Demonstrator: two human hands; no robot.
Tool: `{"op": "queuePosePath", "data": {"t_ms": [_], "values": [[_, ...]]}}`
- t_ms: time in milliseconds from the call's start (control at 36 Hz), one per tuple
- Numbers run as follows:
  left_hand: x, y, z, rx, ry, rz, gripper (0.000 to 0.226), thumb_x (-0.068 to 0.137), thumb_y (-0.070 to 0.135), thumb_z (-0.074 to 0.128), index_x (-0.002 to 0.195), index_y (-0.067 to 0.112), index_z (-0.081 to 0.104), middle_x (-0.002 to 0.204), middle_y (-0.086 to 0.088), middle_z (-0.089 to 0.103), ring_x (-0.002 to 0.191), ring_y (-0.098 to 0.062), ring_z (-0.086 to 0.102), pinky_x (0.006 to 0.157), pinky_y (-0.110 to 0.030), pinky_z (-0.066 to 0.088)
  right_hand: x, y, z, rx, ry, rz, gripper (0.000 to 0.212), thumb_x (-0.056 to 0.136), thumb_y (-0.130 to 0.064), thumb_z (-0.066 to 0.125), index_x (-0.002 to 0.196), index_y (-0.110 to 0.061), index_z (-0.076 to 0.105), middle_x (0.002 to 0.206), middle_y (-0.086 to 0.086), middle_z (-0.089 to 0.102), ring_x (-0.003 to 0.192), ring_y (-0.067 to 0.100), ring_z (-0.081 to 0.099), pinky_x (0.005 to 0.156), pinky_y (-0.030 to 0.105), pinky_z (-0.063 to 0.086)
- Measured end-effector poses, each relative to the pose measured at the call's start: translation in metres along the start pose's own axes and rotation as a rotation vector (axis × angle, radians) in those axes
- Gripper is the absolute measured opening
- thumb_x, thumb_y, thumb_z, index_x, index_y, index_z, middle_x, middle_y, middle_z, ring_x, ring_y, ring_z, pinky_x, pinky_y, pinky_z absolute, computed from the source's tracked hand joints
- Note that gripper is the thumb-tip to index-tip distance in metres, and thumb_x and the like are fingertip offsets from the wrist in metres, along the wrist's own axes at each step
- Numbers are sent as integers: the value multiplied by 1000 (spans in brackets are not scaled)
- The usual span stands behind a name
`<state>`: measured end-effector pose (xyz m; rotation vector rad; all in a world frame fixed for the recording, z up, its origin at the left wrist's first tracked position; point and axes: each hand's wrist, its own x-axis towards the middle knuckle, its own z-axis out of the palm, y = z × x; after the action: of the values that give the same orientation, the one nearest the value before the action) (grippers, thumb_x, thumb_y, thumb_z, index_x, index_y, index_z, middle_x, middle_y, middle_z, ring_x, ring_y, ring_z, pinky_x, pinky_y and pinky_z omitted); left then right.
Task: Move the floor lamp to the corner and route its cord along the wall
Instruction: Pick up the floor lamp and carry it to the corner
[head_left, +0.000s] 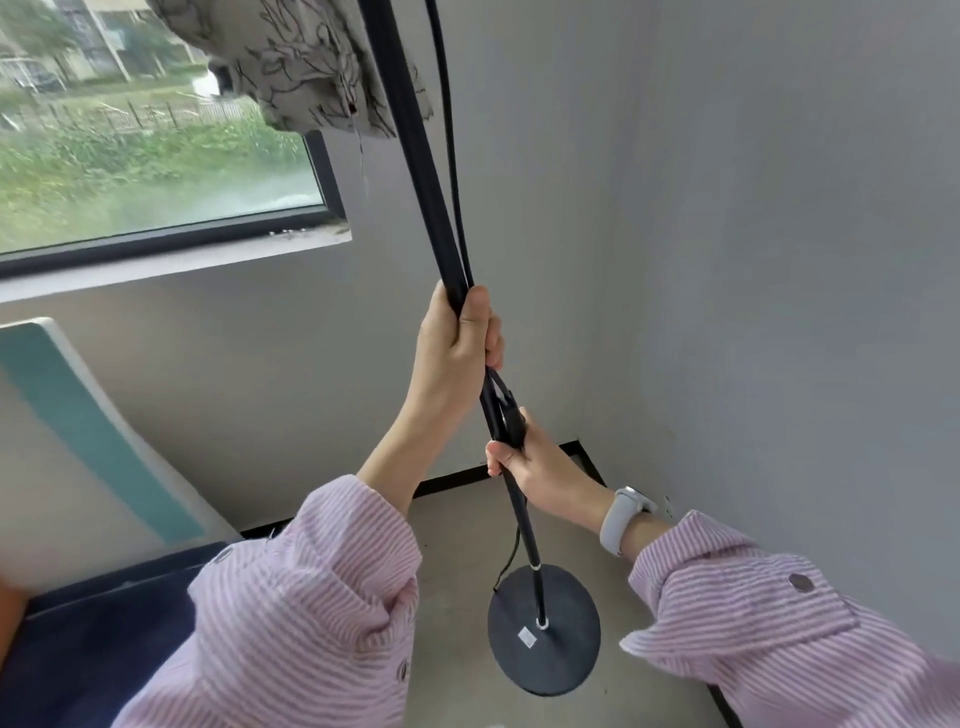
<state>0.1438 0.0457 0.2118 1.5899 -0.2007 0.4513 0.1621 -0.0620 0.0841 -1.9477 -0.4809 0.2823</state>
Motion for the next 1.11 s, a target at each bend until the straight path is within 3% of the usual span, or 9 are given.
{"op": "queuePosePath", "data": {"t_ms": [111,250,417,500,583,750,861,1000,1111], "values": [[38,-36,13,24,-11,-16,26,98,16,32,73,21,35,59,0,37,53,-18,37,55,-32,39,42,24,-17,-7,20,39,17,95,-22,42,94,-5,44,74,-8,52,63,-12,53,64,1,39],[67,-78,31,82,0,-69,25,98,15,32,74,22,37,60,2,39,56,-18,39,58,-35,38,77,55,-34,-19,4,102,20,95,-24,44,100,-5,43,77,-8,58,76,10,57,71,21,43],[90,-135,50,156,44,-107,26,98,15,32,74,23,37,61,2,44,56,-18,45,63,-34,41,117,104,-48,-40,-83,152,21,94,-25,44,102,-6,40,86,-2,62,87,17,60,80,36,45],[97,-171,60,179,53,-135,26,98,14,33,73,23,36,60,2,45,57,-15,46,62,-27,41,134,138,-49,-36,-90,175,21,93,-23,46,102,-5,40,83,-5,62,88,22,60,74,34,45],[100,-210,67,207,64,-170,26,97,13,33,73,22,36,59,2,45,56,-12,46,62,-22,41,148,173,-46,-36,-93,213,20,92,-22,49,100,-5,41,73,-10,56,75,23,55,64,33,42],[100,-288,77,275,56,-230,25,97,14,34,73,22,37,60,4,46,65,-21,48,69,-40,42,172,244,-34,-43,-122,259,22,92,-22,51,106,-8,42,69,2,49,63,20,47,64,32,39],[99,-331,83,302,35,-275,25,97,15,34,73,22,37,62,4,46,68,-23,48,73,-47,43,186,282,-27,-56,-122,259,25,92,-20,51,111,-5,43,83,11,52,76,26,50,74,40,42],[100,-370,88,338,-17,-325,24,97,17,35,74,23,39,65,3,49,72,-24,50,75,-44,45,198,318,-23,-78,-85,270,24,91,-20,52,109,-5,46,75,2,52,74,22,48,63,29,33],[96,-396,93,377,-44,-352,19,97,20,36,80,17,43,68,4,52,70,-18,51,64,-20,42,201,339,-24,-51,-45,256,11,91,-16,49,98,-7,49,62,-5,45,58,14,46,51,12,35]]}}
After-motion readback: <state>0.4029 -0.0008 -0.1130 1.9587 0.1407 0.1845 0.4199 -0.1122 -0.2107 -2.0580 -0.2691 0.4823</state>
